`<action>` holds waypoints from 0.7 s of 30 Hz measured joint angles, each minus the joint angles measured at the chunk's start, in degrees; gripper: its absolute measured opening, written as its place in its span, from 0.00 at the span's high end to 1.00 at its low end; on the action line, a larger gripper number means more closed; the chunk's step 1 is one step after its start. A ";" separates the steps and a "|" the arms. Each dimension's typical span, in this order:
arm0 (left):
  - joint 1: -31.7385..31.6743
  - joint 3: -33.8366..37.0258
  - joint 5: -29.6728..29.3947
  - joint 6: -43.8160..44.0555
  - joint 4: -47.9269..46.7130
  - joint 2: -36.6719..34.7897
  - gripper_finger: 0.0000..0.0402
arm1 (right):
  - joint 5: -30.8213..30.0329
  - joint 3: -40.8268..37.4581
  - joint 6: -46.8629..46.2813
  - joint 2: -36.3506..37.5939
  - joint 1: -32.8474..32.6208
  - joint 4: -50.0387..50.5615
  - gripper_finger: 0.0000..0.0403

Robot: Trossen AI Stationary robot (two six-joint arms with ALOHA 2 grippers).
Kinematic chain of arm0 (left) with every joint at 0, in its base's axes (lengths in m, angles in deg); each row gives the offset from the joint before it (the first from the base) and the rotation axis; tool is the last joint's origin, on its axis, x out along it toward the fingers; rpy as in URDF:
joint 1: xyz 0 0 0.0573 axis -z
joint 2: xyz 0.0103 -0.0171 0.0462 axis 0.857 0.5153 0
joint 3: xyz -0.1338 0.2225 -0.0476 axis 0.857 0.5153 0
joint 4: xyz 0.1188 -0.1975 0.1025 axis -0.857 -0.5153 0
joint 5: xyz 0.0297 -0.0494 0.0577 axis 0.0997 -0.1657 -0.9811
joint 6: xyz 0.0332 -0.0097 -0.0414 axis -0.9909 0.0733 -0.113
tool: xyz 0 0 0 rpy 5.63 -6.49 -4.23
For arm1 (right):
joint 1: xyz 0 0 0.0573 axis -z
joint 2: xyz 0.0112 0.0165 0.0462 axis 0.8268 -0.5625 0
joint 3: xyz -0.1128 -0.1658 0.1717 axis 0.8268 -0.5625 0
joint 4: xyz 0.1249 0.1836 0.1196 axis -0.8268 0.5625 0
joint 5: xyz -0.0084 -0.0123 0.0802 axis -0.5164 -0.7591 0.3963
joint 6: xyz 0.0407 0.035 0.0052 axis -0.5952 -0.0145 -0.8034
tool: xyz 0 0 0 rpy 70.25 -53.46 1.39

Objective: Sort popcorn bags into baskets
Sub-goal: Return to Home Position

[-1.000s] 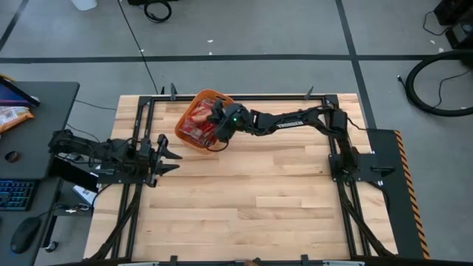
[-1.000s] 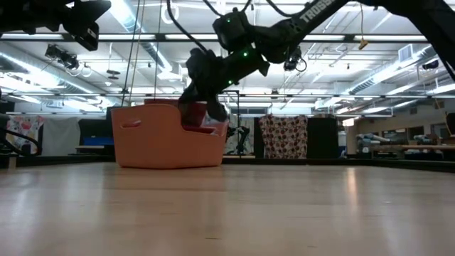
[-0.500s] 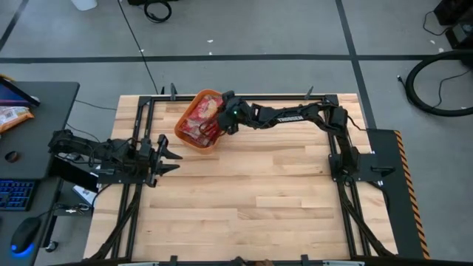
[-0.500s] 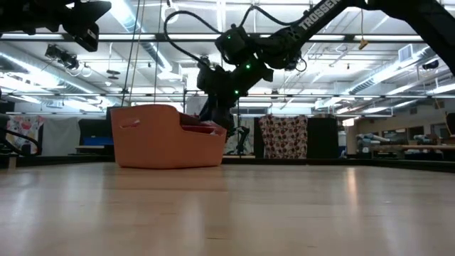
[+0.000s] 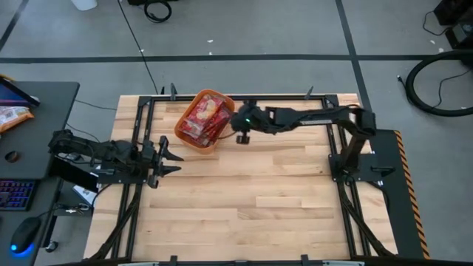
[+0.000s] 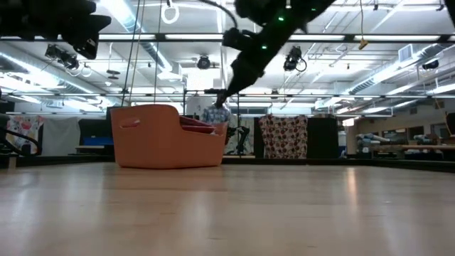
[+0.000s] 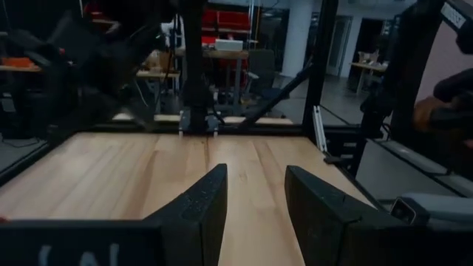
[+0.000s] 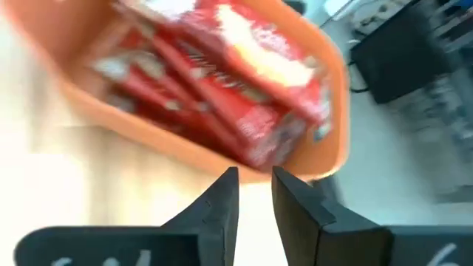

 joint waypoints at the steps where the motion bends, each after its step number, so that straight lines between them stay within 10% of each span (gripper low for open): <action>1: 0.00 0.00 0.02 -0.04 -0.33 0.02 0.65 | 1.10 -2.56 -1.95 1.55 -0.30 -1.46 0.79; 21: -0.11 7.32 -2.40 -4.97 11.35 0.44 0.65 | -2.38 -50.53 -30.53 36.91 -13.49 -29.58 0.86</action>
